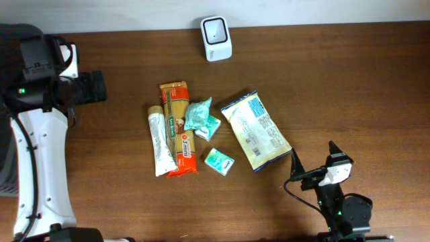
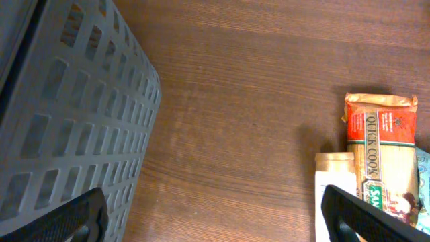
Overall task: Scan the item barcode
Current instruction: 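Move the left gripper back toward the basket, then reach the right gripper to the white snack bag and grasp it, then lift the snack bag with the right gripper up to the white scanner, then lower the snack bag onto the table's right side and release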
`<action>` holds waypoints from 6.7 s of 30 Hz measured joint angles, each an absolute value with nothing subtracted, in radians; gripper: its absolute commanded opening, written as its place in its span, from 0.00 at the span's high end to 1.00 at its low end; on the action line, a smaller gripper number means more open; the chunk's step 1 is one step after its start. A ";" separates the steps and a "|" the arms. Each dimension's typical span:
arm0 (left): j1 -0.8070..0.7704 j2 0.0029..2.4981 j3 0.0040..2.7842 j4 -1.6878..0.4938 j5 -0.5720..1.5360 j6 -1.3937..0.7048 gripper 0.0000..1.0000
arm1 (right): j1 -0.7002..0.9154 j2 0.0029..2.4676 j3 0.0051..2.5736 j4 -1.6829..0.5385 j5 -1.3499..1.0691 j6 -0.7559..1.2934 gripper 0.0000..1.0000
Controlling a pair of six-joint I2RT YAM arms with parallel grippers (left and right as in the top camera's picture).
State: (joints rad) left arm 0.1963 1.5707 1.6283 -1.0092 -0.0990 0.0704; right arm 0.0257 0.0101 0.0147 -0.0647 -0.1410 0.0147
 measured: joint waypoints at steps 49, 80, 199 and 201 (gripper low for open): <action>0.196 1.571 1.629 -1.008 -0.109 0.199 0.01 | 0.025 0.815 0.858 -0.504 -0.541 0.018 0.01; 0.196 1.570 1.629 -1.008 -0.110 0.199 0.01 | -0.060 1.853 1.334 -0.964 -0.468 -0.296 0.14; 0.196 1.568 1.630 -1.008 -0.110 0.202 0.01 | -0.210 1.988 1.728 -1.313 -0.240 -0.080 0.95; 0.196 1.568 1.630 -1.008 -0.110 0.202 0.01 | -0.227 2.035 1.722 -1.311 -0.250 -0.115 0.92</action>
